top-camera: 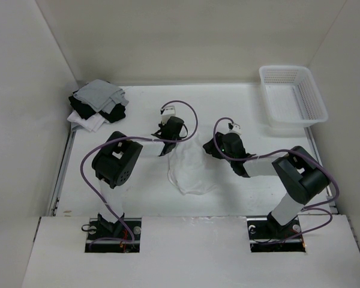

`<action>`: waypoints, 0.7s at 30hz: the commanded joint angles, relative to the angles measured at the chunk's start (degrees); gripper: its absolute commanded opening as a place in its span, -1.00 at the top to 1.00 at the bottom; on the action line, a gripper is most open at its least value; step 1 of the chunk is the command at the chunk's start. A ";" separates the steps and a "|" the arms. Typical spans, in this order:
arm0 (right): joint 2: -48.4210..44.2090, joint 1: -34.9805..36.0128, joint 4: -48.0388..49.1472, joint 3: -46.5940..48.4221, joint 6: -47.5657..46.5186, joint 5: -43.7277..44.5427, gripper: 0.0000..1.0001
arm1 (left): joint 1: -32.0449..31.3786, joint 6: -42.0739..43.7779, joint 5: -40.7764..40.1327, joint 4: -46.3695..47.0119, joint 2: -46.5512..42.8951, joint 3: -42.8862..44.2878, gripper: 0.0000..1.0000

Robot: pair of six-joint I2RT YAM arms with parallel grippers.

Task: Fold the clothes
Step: Flatten the tank top out

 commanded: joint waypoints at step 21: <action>14.48 -5.64 8.81 14.41 7.94 -10.47 0.04 | 2.48 -3.16 11.72 1.62 -30.23 -11.27 0.92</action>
